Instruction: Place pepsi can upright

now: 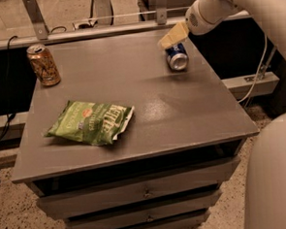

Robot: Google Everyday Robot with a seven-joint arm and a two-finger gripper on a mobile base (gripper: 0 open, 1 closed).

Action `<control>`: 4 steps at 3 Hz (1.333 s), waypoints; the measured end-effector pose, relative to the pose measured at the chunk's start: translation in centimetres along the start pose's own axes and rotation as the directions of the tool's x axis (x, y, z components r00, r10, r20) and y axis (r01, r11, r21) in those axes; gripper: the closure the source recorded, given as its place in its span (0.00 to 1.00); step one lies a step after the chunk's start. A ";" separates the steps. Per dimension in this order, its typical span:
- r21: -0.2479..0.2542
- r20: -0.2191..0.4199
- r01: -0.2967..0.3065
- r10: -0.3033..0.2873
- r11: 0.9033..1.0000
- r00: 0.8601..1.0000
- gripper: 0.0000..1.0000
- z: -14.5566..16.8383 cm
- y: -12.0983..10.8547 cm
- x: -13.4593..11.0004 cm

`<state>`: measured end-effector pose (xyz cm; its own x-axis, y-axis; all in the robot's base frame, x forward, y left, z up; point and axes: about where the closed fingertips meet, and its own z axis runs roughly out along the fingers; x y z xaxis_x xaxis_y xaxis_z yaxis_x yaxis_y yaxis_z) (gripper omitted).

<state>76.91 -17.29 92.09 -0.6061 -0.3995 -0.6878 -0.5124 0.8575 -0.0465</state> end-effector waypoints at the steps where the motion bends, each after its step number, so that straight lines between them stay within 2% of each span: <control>1: 0.057 -0.042 -0.066 0.068 0.996 0.997 0.00 2.5 -0.8 -0.9; 2: 0.121 -0.103 -0.098 0.111 0.988 0.988 0.00 4.6 -2.0 -0.9; 3: 0.165 -0.164 -0.115 0.143 0.980 0.976 0.00 6.1 -2.8 -0.3; 4: 0.170 -0.218 -0.122 0.158 0.978 0.963 0.00 7.4 -2.6 0.3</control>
Offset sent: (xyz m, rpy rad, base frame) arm 0.0715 -0.0086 -0.0300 -0.1262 0.1303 -0.2557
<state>82.53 -17.21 86.68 -0.7975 -0.3198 -0.5116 -0.3238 0.9424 -0.0844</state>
